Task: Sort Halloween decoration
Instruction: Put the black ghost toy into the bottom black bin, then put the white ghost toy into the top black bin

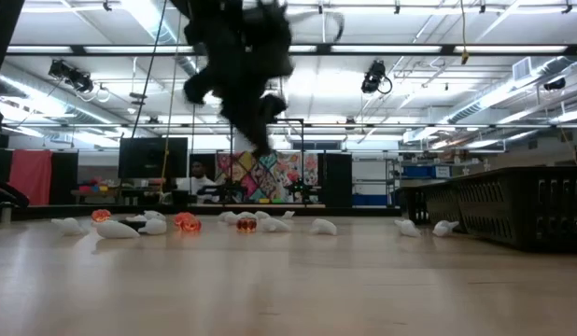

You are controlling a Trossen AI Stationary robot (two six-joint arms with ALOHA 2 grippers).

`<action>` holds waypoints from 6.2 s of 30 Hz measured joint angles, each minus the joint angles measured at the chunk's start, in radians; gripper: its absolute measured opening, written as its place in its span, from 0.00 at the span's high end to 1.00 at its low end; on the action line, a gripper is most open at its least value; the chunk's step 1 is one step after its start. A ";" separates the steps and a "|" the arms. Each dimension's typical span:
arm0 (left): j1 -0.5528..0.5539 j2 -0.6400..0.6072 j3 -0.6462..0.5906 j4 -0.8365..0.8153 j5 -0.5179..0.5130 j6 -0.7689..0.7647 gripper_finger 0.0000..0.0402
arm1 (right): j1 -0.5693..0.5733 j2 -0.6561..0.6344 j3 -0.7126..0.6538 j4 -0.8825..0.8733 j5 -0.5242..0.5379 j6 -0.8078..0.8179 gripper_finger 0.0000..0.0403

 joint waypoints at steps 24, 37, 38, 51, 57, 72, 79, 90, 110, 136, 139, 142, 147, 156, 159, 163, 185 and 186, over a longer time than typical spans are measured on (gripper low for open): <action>-0.385 0.543 0.551 0.565 0.082 -0.466 0.97 | -0.070 -0.212 0.001 -0.050 0.052 0.035 0.58; -0.343 0.682 0.627 0.553 0.040 -0.516 0.90 | -0.068 -0.206 0.000 -0.059 0.039 0.029 0.58; -0.343 0.682 0.627 0.555 0.040 -0.515 0.89 | -0.068 -0.206 0.000 -0.059 0.034 0.027 0.58; -0.346 0.681 0.627 0.563 0.041 -0.507 0.75 | -0.068 -0.206 0.000 -0.059 0.025 0.023 0.58; -0.339 0.617 0.631 0.386 0.041 -0.492 0.67 | -0.068 -0.208 0.000 -0.060 0.025 0.023 0.58; -0.267 0.235 0.168 0.381 0.055 -0.321 0.71 | -0.058 -0.207 0.000 -0.066 0.025 0.016 0.58; -0.231 0.209 0.004 0.397 0.060 -0.321 0.68 | -0.042 -0.207 0.000 -0.067 0.032 0.023 0.58; -0.221 0.274 0.000 0.426 0.060 -0.286 0.53 | -0.038 -0.206 0.000 -0.066 0.052 0.031 0.58; -0.233 0.349 0.007 0.405 0.032 -0.204 0.69 | -0.038 -0.206 0.000 -0.067 0.052 0.035 0.58; -0.217 0.363 0.082 0.368 0.042 -0.308 0.90 | -0.038 -0.206 0.000 -0.076 0.052 0.035 0.58; -0.209 0.363 0.083 0.352 0.054 -0.308 0.90 | -0.038 -0.206 0.000 -0.075 0.048 0.036 0.58; -0.205 0.362 0.084 0.345 0.059 -0.307 0.90 | -0.038 -0.206 0.000 -0.075 0.045 0.036 0.58; -0.196 0.342 0.085 0.336 0.060 -0.301 0.90 | -0.038 -0.206 0.000 -0.075 0.045 0.035 0.58; -0.118 0.272 0.093 0.405 0.056 -0.311 0.90 | -0.038 -0.206 0.000 -0.077 0.045 0.033 0.58; -0.100 0.264 0.123 0.456 0.056 -0.324 0.90 | -0.038 -0.206 0.000 -0.079 0.045 0.032 0.58; -0.081 0.272 0.207 0.549 0.037 -0.324 0.90 | -0.038 -0.206 0.000 -0.081 0.048 0.032 0.58; 0.016 0.777 0.813 0.408 0.033 -0.450 0.90 | -0.038 -0.211 0.000 -0.073 0.063 0.031 0.58; 0.016 0.786 0.815 0.411 0.033 -0.454 0.90 | -0.038 -0.211 0.000 -0.073 0.062 0.030 0.58</action>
